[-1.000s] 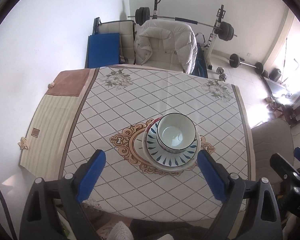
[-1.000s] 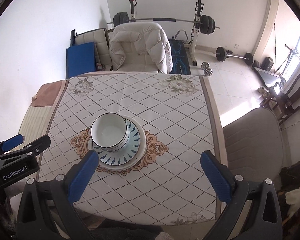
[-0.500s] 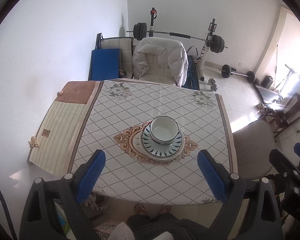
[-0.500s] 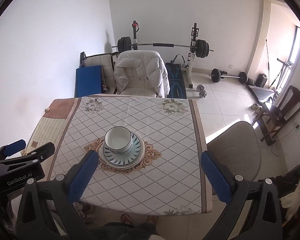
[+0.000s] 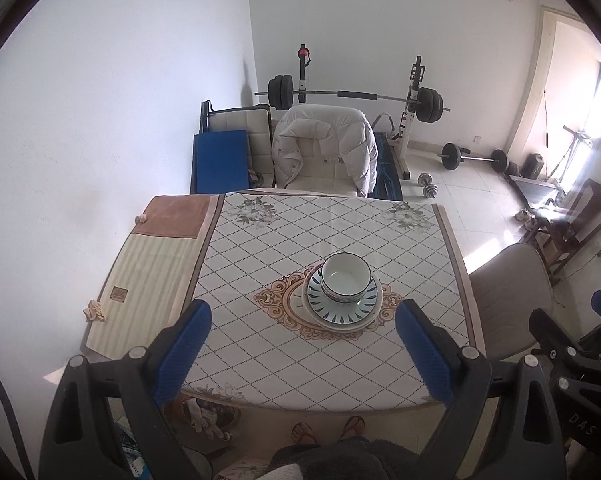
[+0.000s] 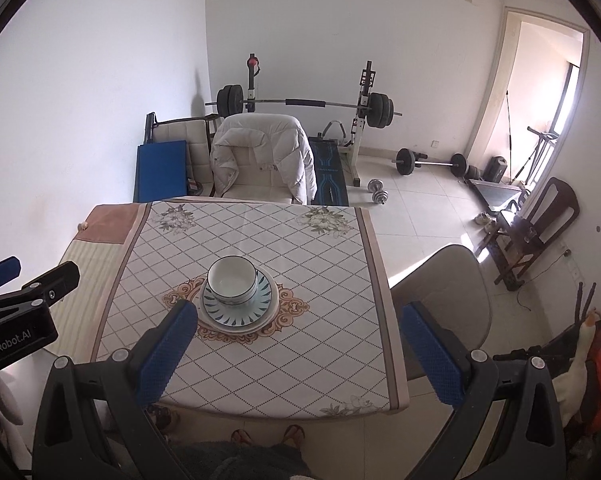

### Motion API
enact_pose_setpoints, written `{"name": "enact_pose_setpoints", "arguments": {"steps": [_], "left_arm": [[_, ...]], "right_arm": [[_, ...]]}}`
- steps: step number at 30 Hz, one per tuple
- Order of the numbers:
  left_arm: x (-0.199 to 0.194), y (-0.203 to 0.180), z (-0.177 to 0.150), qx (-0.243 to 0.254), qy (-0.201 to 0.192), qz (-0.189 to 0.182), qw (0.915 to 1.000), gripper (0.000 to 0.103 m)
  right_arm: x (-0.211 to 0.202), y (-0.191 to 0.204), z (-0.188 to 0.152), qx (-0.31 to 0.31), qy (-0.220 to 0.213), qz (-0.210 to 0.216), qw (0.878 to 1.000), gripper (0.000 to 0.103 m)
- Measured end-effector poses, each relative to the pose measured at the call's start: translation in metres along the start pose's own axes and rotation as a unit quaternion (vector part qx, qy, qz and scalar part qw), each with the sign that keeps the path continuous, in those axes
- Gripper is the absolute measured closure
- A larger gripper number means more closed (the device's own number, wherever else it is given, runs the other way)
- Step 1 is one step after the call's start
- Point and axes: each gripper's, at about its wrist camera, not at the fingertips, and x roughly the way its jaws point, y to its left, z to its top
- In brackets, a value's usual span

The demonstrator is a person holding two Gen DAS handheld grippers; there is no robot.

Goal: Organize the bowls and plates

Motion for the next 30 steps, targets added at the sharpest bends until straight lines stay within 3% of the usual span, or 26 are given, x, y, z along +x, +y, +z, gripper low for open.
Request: {"name": "enact_pose_setpoints", "arguments": {"steps": [30], "left_arm": [[-0.024, 0.011, -0.019, 0.019, -0.001, -0.026, 0.9995, 0.009]], "right_arm": [[-0.019, 0.004, -0.021, 0.026, 0.012, -0.007, 1.0, 0.0]]}}
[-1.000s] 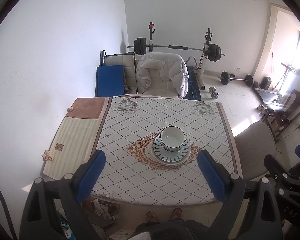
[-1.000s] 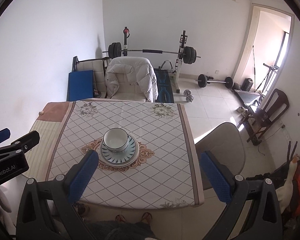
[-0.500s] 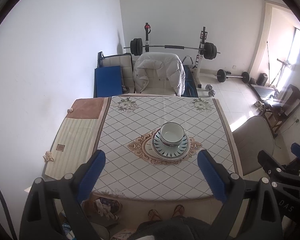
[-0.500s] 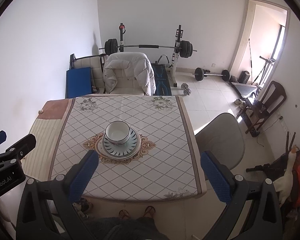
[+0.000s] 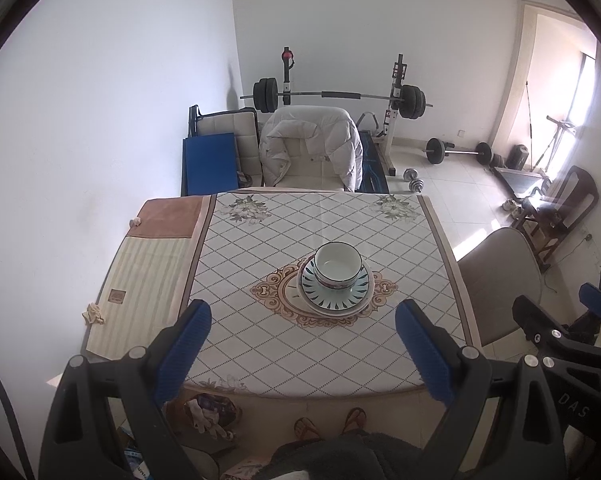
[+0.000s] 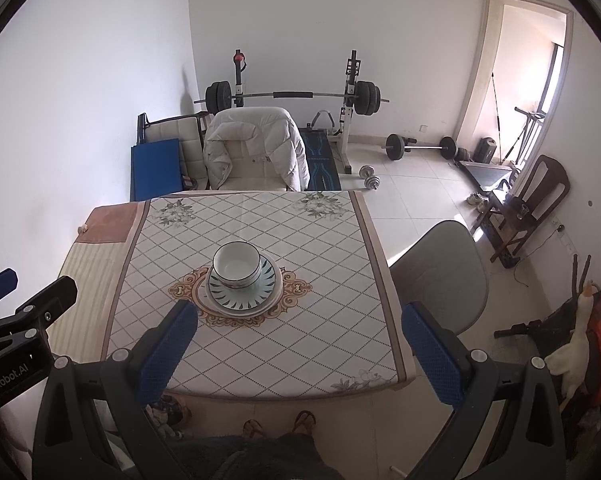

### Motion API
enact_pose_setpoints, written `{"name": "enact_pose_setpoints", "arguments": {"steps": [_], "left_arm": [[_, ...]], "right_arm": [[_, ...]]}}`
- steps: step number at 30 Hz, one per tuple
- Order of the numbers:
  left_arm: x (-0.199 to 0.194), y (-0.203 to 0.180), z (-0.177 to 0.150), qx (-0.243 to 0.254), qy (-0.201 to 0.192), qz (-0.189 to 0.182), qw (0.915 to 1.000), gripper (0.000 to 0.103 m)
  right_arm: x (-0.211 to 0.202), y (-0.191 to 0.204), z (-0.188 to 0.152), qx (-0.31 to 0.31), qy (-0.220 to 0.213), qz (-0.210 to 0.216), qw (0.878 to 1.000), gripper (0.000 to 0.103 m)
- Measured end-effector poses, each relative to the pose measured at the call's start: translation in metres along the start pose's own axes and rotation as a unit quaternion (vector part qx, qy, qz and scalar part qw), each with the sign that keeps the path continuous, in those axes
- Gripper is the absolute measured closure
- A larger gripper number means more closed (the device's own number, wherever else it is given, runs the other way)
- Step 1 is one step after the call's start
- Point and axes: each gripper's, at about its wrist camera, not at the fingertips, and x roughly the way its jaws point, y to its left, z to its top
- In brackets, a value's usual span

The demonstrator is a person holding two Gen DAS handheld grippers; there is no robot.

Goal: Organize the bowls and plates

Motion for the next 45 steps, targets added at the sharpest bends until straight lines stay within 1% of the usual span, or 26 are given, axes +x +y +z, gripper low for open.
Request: {"name": "enact_pose_setpoints", "arguments": {"steps": [8, 18, 45], "left_arm": [[-0.004, 0.004, 0.0, -0.003, -0.006, -0.002, 1.0, 0.009], [-0.004, 0.005, -0.001, -0.005, -0.003, -0.008, 0.9999, 0.009], [-0.006, -0.003, -0.005, -0.002, 0.0, -0.015, 0.9999, 0.009]], "right_arm": [[-0.004, 0.003, 0.001, 0.0, -0.002, 0.0, 1.0, 0.0], [-0.005, 0.01, 0.002, 0.0, -0.004, -0.001, 1.0, 0.0], [-0.008, -0.001, -0.005, 0.018, -0.002, -0.004, 1.0, 0.0]]}}
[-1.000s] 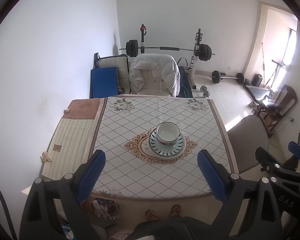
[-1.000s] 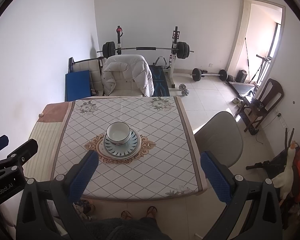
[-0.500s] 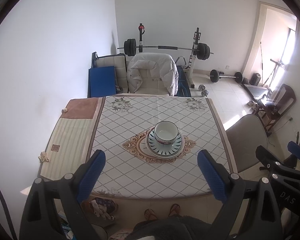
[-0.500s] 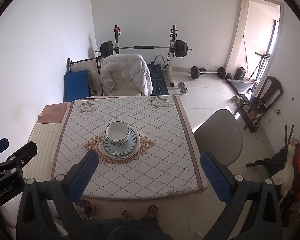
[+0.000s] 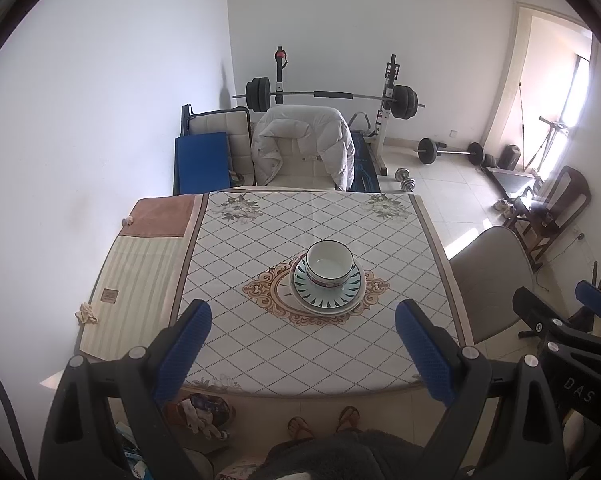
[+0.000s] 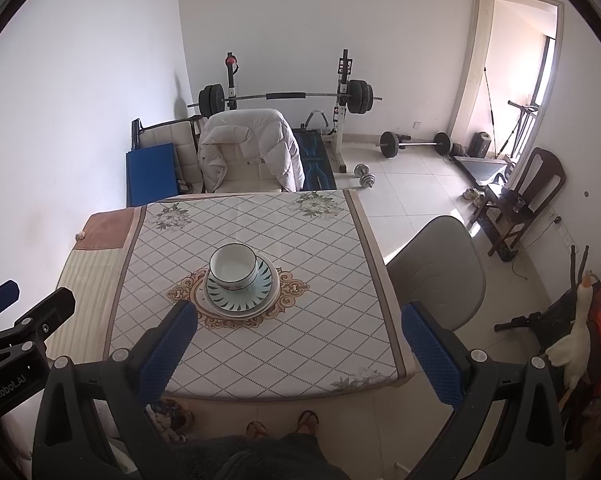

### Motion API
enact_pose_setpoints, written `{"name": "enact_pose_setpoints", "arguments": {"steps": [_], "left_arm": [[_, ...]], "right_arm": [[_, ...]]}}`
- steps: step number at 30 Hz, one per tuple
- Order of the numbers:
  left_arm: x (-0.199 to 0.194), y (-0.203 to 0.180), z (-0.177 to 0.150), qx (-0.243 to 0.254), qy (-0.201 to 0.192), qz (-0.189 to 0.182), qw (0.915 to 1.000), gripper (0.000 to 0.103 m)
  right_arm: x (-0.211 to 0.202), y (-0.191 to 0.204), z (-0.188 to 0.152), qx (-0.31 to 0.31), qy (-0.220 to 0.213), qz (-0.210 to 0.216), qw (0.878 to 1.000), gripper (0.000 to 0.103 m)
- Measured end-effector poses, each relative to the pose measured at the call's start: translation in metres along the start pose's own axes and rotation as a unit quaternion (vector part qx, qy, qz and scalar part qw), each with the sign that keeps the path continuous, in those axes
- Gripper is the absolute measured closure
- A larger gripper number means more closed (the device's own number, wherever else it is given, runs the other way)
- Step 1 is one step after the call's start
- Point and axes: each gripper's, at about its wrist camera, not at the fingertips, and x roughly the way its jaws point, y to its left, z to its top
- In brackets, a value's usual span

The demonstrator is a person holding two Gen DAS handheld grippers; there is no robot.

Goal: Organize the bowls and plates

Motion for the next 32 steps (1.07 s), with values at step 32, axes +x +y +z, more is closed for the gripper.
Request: {"name": "enact_pose_setpoints", "arguments": {"steps": [32], "left_arm": [[0.0067, 0.0089, 0.0046, 0.002, -0.003, -0.001, 1.0, 0.009]], "right_arm": [[0.004, 0.0051, 0.0023, 0.006, 0.004, 0.003, 1.0, 0.0]]}}
